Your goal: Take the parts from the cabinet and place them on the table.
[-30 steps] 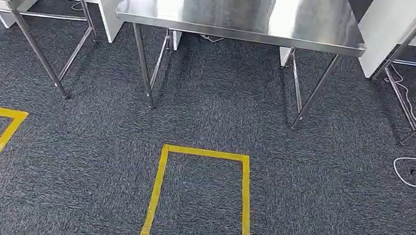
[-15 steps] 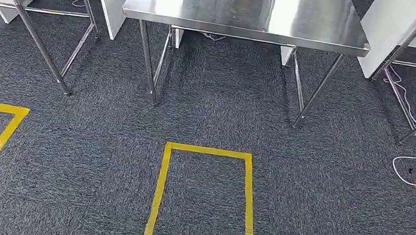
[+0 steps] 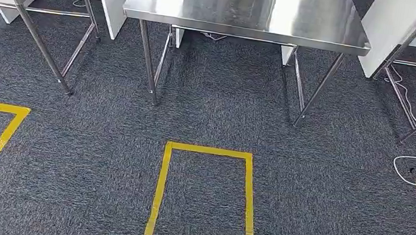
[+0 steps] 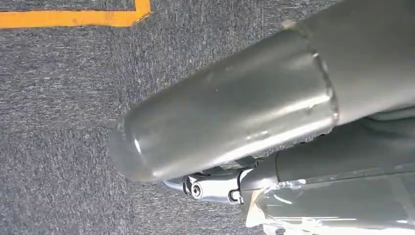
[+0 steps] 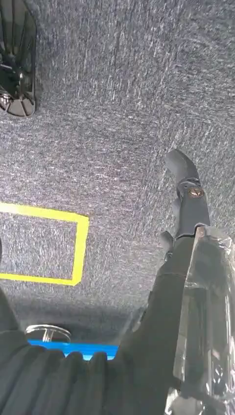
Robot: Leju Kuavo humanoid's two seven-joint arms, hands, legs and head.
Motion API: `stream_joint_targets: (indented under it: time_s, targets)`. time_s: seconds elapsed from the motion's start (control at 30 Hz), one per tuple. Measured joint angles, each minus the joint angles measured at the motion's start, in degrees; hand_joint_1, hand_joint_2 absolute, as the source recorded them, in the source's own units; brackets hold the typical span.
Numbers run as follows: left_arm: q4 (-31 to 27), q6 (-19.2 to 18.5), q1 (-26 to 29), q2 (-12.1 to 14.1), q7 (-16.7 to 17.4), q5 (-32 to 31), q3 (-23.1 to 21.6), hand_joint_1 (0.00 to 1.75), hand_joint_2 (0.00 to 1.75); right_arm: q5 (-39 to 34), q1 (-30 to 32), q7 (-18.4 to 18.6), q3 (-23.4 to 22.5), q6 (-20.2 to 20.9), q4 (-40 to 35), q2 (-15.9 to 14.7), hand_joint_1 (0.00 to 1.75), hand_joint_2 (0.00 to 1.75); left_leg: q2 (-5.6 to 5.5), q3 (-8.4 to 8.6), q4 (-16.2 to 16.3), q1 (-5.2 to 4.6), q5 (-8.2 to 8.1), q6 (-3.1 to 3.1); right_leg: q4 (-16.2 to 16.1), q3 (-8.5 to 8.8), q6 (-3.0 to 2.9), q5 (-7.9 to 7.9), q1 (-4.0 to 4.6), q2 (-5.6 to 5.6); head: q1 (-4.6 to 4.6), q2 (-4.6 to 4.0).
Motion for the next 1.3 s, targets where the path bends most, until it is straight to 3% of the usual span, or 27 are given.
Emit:
stream_joint_targets:
  time_s: [0.03,0.07,0.1,0.23,0.33,0.4,0.43,0.47,0.53,0.57,0.63,0.7,0.73,0.77,0.8,0.83,0.9,0.97,1.0,1.03,1.07,1.1,1.13,1.2,1.23,1.27,1.3]
  targets:
    - [0.0,0.0,0.0,0.0,-0.1,0.0,-0.1,0.00,0.00,-0.2,0.0,-0.3,0.0,-0.2,0.0,0.0,0.00,1.75,0.00,0.00,0.0,0.02,0.00,0.00,0.0,-0.01,0.00,0.00,0.00,0.00,0.00,0.00]
    - [0.0,0.1,0.0,0.0,-0.2,0.0,-0.2,0.00,0.00,-0.3,0.0,-0.3,0.0,-0.3,0.0,0.0,0.00,0.00,-0.01,-0.09,0.2,-0.12,-0.06,0.09,-0.2,0.09,0.16,0.16,-0.12,0.00,0.00,0.00]
    - [0.0,0.1,0.0,0.1,-0.2,0.0,-0.2,0.00,0.00,-0.6,0.0,-0.3,-0.1,-0.3,0.0,0.0,0.00,0.00,-0.08,-0.23,0.5,-0.14,-0.12,0.38,-0.2,0.02,0.50,0.34,-0.74,-0.01,-0.08,0.00]
    - [0.0,0.2,-0.1,0.1,-0.3,0.0,-0.5,0.00,0.00,-0.7,0.1,-0.3,-0.1,-0.4,0.0,-0.1,0.00,0.00,0.98,0.29,-1.1,0.76,1.09,1.00,0.5,-0.40,0.85,-0.10,-0.50,0.22,-0.04,0.00]
    - [0.0,0.3,-0.1,0.1,-0.4,0.2,-0.8,0.00,0.00,-0.7,0.1,-0.2,-0.1,-0.5,0.0,-0.1,0.00,0.00,1.88,-0.24,-1.2,0.98,1.42,1.33,12.1,-6.16,0.46,-6.27,-0.73,0.26,0.46,0.00]
    - [0.0,0.3,-0.1,0.1,-0.5,0.3,-0.9,0.00,0.00,-0.6,0.3,-0.2,-0.1,-0.5,0.0,-0.1,0.00,0.00,2.62,-0.60,-1.2,0.98,1.55,1.13,17.8,-8.46,1.08,-7.84,-0.96,0.24,0.46,0.00]
    - [0.0,0.3,-0.1,0.1,-0.5,0.3,-0.9,0.00,0.00,-0.6,0.5,-0.2,-0.1,-0.6,0.0,-0.1,0.00,0.00,3.10,-0.65,-1.2,1.11,1.59,0.97,16.4,-7.42,1.72,-7.06,-1.26,0.21,0.46,0.00]
    - [0.0,0.3,-0.1,0.0,-0.6,0.3,-0.9,0.00,0.00,-0.6,0.5,-0.1,-0.1,-0.6,0.0,-0.1,0.00,0.00,3.60,-0.69,-1.1,1.33,1.60,0.70,12.4,-5.03,2.49,-5.46,-1.55,0.08,0.48,0.00]
    - [0.0,0.3,-0.1,0.0,-0.7,0.3,-0.9,0.00,0.00,-0.6,0.4,-0.1,-0.1,-0.7,0.0,-0.1,0.00,0.00,4.43,-0.73,-0.5,1.75,1.33,-0.12,2.9,0.59,3.83,-2.39,-2.05,-1.79,0.50,0.00]
    - [0.0,0.5,-0.1,0.4,-0.7,0.3,-0.9,0.00,0.00,-0.6,0.1,-0.1,-0.1,-0.7,0.0,0.3,0.00,0.00,4.96,-0.78,0.0,1.33,0.90,-0.92,0.5,1.37,3.41,-2.50,-1.57,-3.81,0.72,0.00]
    - [-0.1,0.6,-0.3,0.4,-0.8,0.3,-1.0,0.00,0.00,-0.6,0.0,-0.1,-0.1,-0.8,0.0,0.2,0.00,0.00,5.83,-0.54,0.1,1.31,0.64,-1.80,0.5,1.00,1.28,-2.13,-1.23,-2.33,0.20,0.00]
    - [-0.1,0.6,-0.4,0.3,-0.9,0.3,-1.0,0.00,0.00,-0.6,0.2,-0.1,-0.1,-0.8,0.0,0.2,0.00,0.00,6.65,-0.23,0.1,1.61,0.70,-2.36,0.7,0.77,0.28,-2.04,-1.10,-1.34,0.31,0.00]
    - [-0.2,0.6,-0.4,0.2,-0.9,0.3,-1.0,0.00,0.00,-0.5,0.2,-0.1,-0.1,-0.8,0.0,0.2,0.00,0.00,5.45,-0.41,0.4,2.06,0.21,-2.90,0.7,1.30,-0.26,-1.73,-1.86,-0.89,0.11,0.00]
    - [-0.2,0.6,-0.5,0.3,-0.9,0.3,-1.0,0.00,0.00,-0.5,0.3,0.0,-0.1,-0.8,0.0,0.2,0.00,0.00,2.69,-1.16,2.4,2.10,-2.11,-3.20,0.7,1.11,-0.69,-1.46,-1.64,-0.44,0.11,0.00]
    - [-0.2,0.6,-0.4,0.3,-0.9,0.3,-1.0,0.00,0.00,-0.5,0.2,0.0,-0.1,-0.8,0.0,0.3,0.00,0.00,1.38,-2.42,5.7,2.05,-4.58,-3.20,0.7,0.83,-1.11,-1.21,-1.43,0.01,0.02,0.00]
    - [-0.2,0.6,-0.3,0.3,-0.9,0.3,-1.0,0.00,0.00,-0.5,0.1,0.0,-0.1,-0.8,0.0,0.3,0.00,0.00,0.53,-4.72,11.2,2.04,-7.59,-3.15,0.8,0.47,-1.50,-0.96,-1.13,0.69,0.00,0.00]
    - [-0.2,0.7,-0.1,0.3,-0.9,0.4,-1.0,0.00,0.00,-0.5,0.2,0.0,-0.1,-0.8,0.0,0.3,0.00,0.00,0.18,-7.63,17.7,2.02,-9.67,-2.86,0.8,0.08,-1.81,-0.74,-0.62,2.05,0.00,0.00]
    - [-0.2,0.7,0.0,0.3,-1.0,0.4,-1.0,0.00,0.00,-0.5,0.3,0.0,-0.1,-0.8,0.0,0.3,0.00,0.00,0.03,-6.18,14.9,1.95,-6.86,-2.23,0.8,0.04,-1.90,-0.65,-0.25,3.42,-0.02,0.00]
    - [-0.2,0.7,0.0,0.3,-1.0,0.4,-1.0,0.00,0.00,-0.5,0.4,0.0,-0.1,-0.8,0.0,0.3,0.00,0.00,-0.48,-3.60,9.9,1.89,-4.01,-1.70,0.8,0.11,-2.01,-0.53,-0.09,4.23,0.02,0.00]
    - [-0.2,0.7,-0.1,0.3,-1.0,0.4,-1.0,0.00,0.00,-0.5,0.3,0.0,-0.1,-0.8,0.0,0.3,0.00,0.00,-2.16,-1.05,4.9,1.82,-1.71,-1.06,0.8,0.15,-1.93,-0.47,-0.01,4.93,0.00,0.00]
    - [-0.2,0.7,-0.1,0.4,-1.1,0.4,-1.0,0.00,0.00,-0.5,0.2,0.0,-0.1,-0.8,0.0,0.4,0.00,0.00,-5.70,0.58,1.5,1.79,-1.38,-0.26,0.8,0.04,-1.73,-0.33,-0.18,5.47,0.09,0.00]
    - [-0.2,0.7,0.0,0.5,-1.1,0.4,-1.0,0.00,0.00,-0.5,0.0,0.0,-0.1,-0.8,0.0,0.6,0.00,0.00,-5.10,0.66,0.8,1.68,-1.29,-0.41,1.0,-0.22,-1.45,-0.17,0.33,6.22,0.11,0.00]
    - [-0.2,0.7,0.0,0.5,-1.1,0.4,-1.0,0.00,0.00,-0.5,0.0,0.0,-0.1,-0.8,0.0,0.5,0.00,0.00,-4.32,0.73,0.9,1.45,-1.25,-0.51,0.9,-0.62,-1.19,0.00,0.05,6.51,-0.15,0.00]
    - [-0.3,0.8,-0.1,0.5,-1.1,0.5,-1.0,0.00,0.00,-0.4,0.2,0.0,-0.1,-0.8,0.0,0.5,0.00,0.00,-3.10,0.71,0.6,0.97,-0.88,0.00,0.4,-1.30,-0.14,0.67,-0.10,7.91,-0.18,0.00]
    - [-0.3,0.8,-0.1,0.3,-1.2,0.5,-1.1,0.00,0.00,-0.4,0.2,0.0,-0.1,-0.8,0.0,0.4,0.00,0.00,-2.21,0.93,-0.6,1.62,-0.13,0.32,0.7,-1.61,0.11,0.70,0.55,8.23,-0.05,0.00]
    - [-0.3,0.9,-0.2,0.2,-1.3,0.5,-1.2,0.00,0.00,-0.3,0.3,0.0,-0.1,-0.8,0.0,0.5,0.00,0.00,-1.53,1.18,-1.3,1.40,0.38,0.52,2.2,-2.48,-0.02,-0.39,0.25,4.70,-0.04,0.00]
    - [-0.3,1.1,-0.2,0.2,-1.4,0.5,-1.3,0.00,0.00,-0.3,0.2,0.1,-0.1,-0.8,0.0,0.5,0.00,0.00,-0.56,1.02,-1.4,1.39,0.54,0.89,5.6,-4.38,-0.34,-2.74,0.30,2.52,0.48,0.00]
